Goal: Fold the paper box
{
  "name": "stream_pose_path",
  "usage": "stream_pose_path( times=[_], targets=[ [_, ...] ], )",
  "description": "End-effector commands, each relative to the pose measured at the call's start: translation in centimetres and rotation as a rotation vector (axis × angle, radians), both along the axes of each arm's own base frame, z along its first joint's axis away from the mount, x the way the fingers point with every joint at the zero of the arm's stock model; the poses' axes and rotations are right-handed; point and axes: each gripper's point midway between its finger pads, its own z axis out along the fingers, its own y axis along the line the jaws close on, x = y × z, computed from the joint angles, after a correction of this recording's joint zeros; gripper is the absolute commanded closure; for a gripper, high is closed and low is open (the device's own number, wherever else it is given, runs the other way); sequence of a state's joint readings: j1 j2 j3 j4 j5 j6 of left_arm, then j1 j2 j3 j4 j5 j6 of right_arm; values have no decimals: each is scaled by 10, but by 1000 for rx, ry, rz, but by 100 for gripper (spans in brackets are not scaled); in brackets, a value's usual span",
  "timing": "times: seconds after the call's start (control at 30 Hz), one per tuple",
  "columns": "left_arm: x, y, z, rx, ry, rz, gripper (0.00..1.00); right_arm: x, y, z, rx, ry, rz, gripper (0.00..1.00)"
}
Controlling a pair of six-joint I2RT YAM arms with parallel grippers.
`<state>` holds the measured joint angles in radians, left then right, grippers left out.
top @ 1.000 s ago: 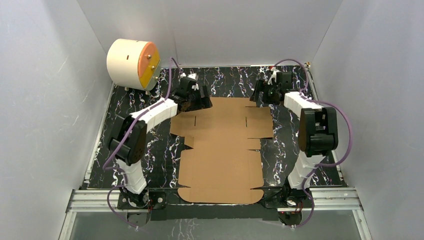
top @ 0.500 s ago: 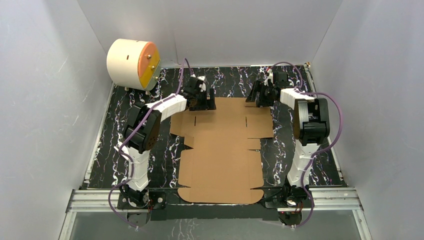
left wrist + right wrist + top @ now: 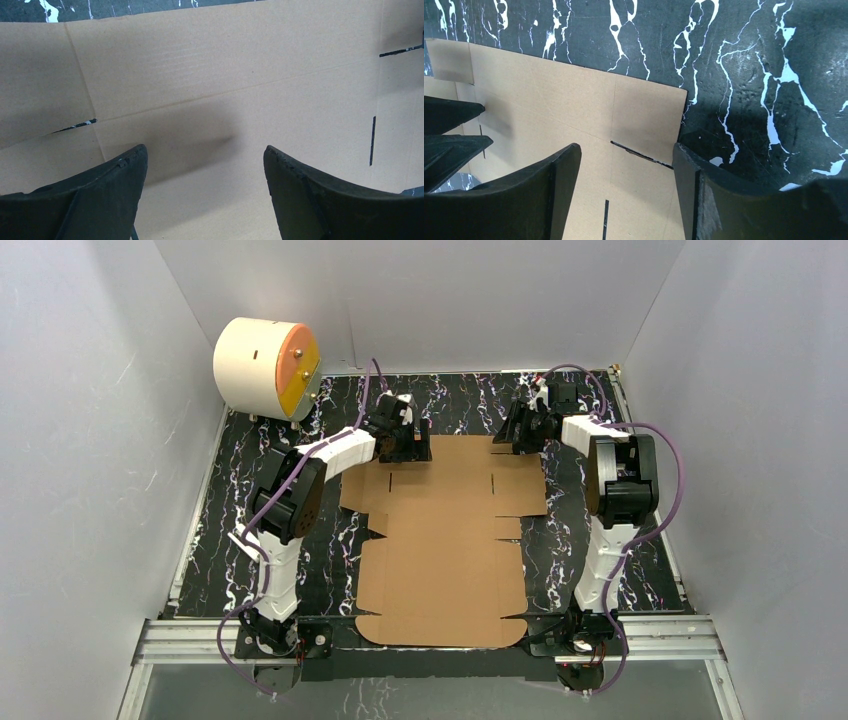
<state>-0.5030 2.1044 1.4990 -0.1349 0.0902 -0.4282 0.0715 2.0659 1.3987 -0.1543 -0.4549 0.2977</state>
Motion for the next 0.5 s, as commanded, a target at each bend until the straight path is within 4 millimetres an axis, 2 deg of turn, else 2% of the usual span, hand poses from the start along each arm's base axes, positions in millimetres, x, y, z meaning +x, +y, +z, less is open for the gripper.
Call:
stream_pose_path(
  times=[0.0, 0.17, 0.3, 0.47],
  targets=[
    [-6, 5, -12, 13, 45, 9, 18, 9, 16, 32, 79, -60, 38, 28],
    [-11, 8, -16, 18, 56, 19, 18, 9, 23, 51, 80, -107, 66, 35],
    [-11, 9, -17, 16, 61, 24, 18, 8, 23, 53, 63, -113, 66, 38],
    [-12, 11, -16, 22, 58, 32, 19, 16, -8, 41, -106, -106, -48, 33]
  ],
)
